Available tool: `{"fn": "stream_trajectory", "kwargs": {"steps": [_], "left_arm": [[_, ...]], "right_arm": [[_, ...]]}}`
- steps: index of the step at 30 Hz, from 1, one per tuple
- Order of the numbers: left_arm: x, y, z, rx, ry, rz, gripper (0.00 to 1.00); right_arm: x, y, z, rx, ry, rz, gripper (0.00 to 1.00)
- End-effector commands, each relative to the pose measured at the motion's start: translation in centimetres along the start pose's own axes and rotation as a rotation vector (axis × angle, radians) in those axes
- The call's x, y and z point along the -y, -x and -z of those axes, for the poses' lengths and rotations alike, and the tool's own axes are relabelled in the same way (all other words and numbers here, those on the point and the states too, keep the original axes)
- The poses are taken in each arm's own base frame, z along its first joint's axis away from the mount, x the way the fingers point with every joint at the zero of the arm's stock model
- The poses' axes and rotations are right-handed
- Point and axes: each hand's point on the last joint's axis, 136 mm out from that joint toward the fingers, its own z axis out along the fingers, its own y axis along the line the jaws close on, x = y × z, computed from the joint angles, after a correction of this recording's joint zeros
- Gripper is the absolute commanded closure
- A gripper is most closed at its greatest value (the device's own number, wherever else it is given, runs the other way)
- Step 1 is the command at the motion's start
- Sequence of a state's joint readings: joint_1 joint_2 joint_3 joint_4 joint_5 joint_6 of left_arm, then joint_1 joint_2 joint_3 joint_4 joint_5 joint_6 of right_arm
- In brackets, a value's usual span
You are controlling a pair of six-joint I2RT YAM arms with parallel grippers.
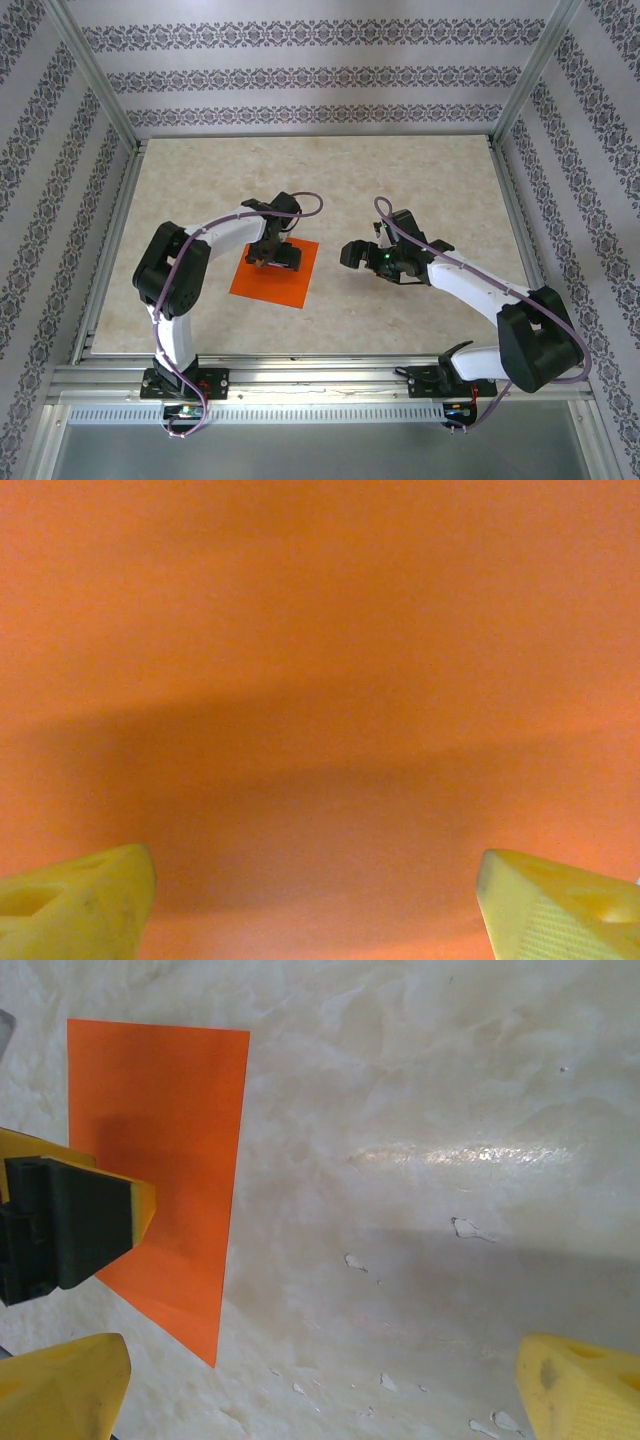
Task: Fold a paper plane with a square sheet of paper (pick it up from the middle)
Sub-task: Move the square sheet of paper to the center of the table.
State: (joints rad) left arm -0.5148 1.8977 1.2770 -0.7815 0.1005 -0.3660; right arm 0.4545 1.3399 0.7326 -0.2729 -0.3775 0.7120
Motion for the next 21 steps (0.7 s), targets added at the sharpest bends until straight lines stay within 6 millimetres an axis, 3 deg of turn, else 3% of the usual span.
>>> {"fn": "stream_trajectory", "kwargs": {"steps": [1,8,13,21], "left_arm": [[-0.7,-2.2,-1.0,-0.085,0.003,0.025,0.16],[-0.5,-3.4,-2.0,-0.094,-0.008,0.153,0.2],[-0.1,-3.9,-1.6,-0.076,0.023,0.243,0.22],[-0.6,-1.1,0.8,0.012,0.096,0.187,0.15]], "right_arm": [[-0.3,0.3,0.1,0.016,-0.009,0.001,0.02],[-0.2,0.3,0.3,0.02,-0.011,-0.003,0.02],[-0.2,0.4,0.4,0.023,-0.014,-0.008,0.02],[-0.4,0.2,0.0,0.007,-0.003,-0.009,0.02]]}}
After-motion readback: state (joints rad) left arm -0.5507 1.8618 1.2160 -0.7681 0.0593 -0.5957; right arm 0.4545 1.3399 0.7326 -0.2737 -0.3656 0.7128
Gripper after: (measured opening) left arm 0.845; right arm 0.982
